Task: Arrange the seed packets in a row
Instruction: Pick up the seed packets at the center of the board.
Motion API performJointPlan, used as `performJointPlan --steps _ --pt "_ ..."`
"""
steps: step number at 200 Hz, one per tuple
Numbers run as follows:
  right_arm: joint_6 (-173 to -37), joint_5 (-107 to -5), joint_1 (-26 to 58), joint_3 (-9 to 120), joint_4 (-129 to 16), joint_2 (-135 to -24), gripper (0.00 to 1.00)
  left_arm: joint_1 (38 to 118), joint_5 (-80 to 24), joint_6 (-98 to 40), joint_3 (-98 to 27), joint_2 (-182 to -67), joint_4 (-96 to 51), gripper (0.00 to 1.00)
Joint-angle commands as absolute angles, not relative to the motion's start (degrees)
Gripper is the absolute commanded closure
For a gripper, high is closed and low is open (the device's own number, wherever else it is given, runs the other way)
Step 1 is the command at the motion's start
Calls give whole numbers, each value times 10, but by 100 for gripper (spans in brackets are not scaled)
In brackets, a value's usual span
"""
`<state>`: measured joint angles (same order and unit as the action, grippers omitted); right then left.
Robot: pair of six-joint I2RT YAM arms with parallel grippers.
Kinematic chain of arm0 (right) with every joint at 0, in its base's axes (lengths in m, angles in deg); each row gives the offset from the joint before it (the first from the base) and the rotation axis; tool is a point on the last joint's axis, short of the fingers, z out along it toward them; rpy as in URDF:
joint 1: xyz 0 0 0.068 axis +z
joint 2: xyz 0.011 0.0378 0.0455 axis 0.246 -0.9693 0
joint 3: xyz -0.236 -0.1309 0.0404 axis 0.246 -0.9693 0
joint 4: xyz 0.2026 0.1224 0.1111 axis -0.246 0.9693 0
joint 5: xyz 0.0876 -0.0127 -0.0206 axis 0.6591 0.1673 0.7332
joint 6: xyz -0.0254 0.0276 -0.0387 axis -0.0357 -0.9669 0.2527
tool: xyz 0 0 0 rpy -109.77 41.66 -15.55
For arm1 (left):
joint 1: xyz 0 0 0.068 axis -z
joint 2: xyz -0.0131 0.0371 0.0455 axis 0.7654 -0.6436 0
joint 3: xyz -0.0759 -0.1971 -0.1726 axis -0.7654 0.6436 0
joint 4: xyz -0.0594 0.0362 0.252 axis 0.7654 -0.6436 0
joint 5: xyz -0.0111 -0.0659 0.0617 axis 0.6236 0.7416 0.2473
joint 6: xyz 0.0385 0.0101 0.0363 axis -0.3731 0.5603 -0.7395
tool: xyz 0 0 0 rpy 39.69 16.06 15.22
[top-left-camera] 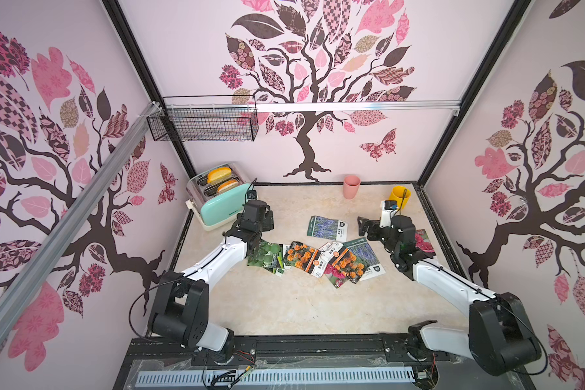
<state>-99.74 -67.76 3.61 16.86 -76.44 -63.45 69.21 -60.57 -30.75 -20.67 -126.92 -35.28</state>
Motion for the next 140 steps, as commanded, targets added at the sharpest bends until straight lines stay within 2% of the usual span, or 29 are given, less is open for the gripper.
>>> performJointPlan --steps 1,42,73,99,140 --pt "-1004 -634 97 198 -739 -633 0 690 -574 -251 -221 -1294 -445 20" --pt "-1008 -589 162 179 -756 -656 1 688 -550 -164 -185 -1291 -482 22" --pt "-1029 -542 171 152 -780 -661 5 649 -503 -127 -139 -1272 -486 23" --pt "-1033 -534 182 147 -784 -664 6 597 -433 -70 -71 -1242 -446 24" --pt "-1025 -539 224 168 -778 -706 6 593 -412 -36 -20 -1215 -416 25"
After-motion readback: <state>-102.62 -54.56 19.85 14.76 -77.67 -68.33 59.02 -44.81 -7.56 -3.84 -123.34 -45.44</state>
